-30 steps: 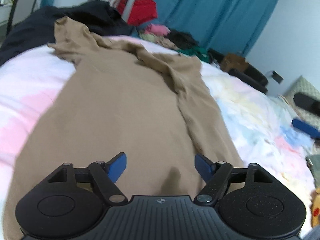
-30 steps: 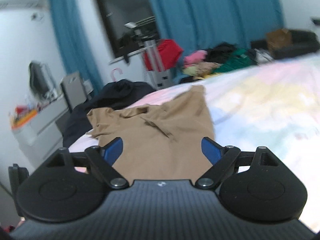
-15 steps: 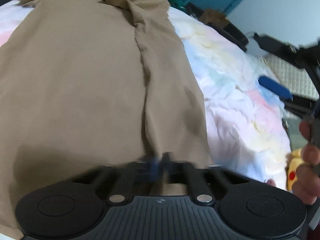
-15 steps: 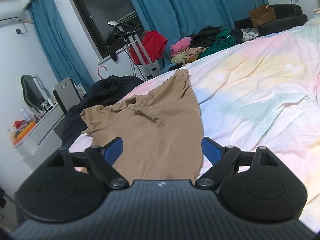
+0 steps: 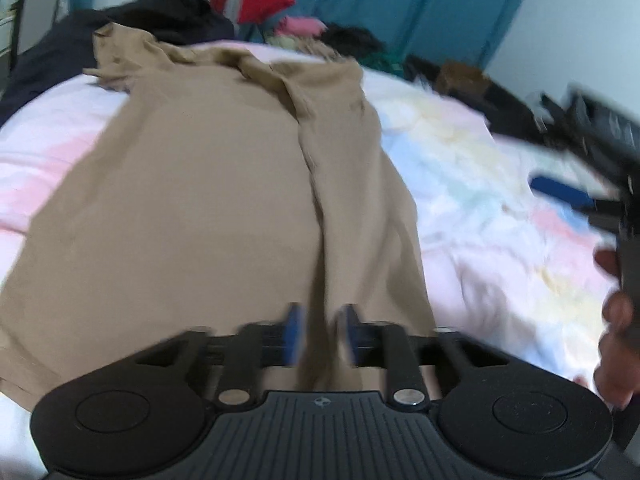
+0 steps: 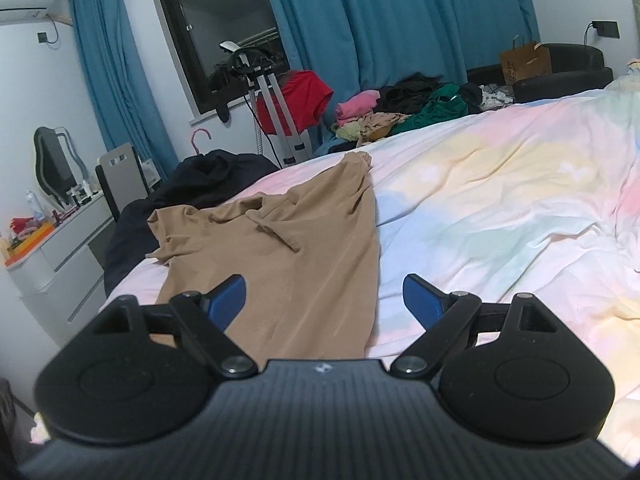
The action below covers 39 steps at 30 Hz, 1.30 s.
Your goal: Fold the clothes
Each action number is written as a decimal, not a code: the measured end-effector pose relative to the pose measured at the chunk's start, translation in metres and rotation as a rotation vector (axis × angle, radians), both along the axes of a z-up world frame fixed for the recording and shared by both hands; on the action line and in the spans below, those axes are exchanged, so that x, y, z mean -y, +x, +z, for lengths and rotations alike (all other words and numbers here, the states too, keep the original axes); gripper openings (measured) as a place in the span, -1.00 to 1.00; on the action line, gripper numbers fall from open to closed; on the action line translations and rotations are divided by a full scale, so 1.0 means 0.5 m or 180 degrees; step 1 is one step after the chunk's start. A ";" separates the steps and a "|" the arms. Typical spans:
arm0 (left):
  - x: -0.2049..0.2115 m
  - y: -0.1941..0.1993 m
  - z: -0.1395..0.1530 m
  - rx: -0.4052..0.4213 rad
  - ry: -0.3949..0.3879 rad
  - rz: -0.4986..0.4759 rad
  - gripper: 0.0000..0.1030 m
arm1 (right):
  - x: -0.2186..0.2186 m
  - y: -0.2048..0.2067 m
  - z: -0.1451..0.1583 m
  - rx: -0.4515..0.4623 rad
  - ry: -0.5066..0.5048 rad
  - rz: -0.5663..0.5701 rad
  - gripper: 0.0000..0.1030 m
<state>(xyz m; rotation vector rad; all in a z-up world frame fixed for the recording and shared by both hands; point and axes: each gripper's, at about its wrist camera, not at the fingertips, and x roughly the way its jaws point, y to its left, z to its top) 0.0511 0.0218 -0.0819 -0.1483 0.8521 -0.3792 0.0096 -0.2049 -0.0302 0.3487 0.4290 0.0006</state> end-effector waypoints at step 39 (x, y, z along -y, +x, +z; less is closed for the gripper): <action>-0.096 0.739 0.072 0.1335 0.1046 0.0965 -0.86 | -0.001 0.220 -0.134 -0.0500 -0.0027 0.0050 0.69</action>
